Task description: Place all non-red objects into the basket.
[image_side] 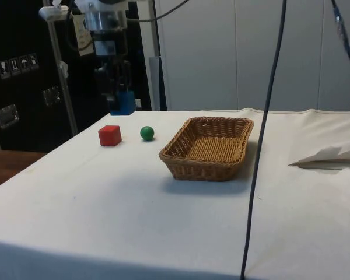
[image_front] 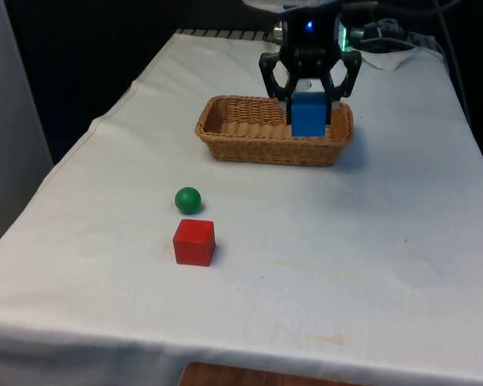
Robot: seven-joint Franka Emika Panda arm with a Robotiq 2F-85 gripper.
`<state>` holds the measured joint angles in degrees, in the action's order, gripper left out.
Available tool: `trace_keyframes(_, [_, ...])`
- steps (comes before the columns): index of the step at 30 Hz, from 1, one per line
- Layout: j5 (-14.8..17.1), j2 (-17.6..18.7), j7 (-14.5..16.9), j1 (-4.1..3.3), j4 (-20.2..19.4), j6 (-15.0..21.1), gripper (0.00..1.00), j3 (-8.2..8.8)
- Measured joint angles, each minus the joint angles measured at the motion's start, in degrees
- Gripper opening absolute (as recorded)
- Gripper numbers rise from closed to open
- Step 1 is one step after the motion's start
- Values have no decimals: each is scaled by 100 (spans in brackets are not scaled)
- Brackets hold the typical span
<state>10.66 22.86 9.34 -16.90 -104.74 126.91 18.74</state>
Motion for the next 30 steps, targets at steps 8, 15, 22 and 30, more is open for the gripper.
trace_keyframes(8, [-206, -539, 0, 0, -521, 0, 3, 29])
trace_keyframes(15, [-407, -1026, -11, 0, -991, 0, 3, 52])
trace_keyframes(22, [-613, -1490, -23, 0, -1432, 0, 3, 80])
trace_keyframes(30, [-854, -1965, -40, 0, -1879, 6, 3, 132])
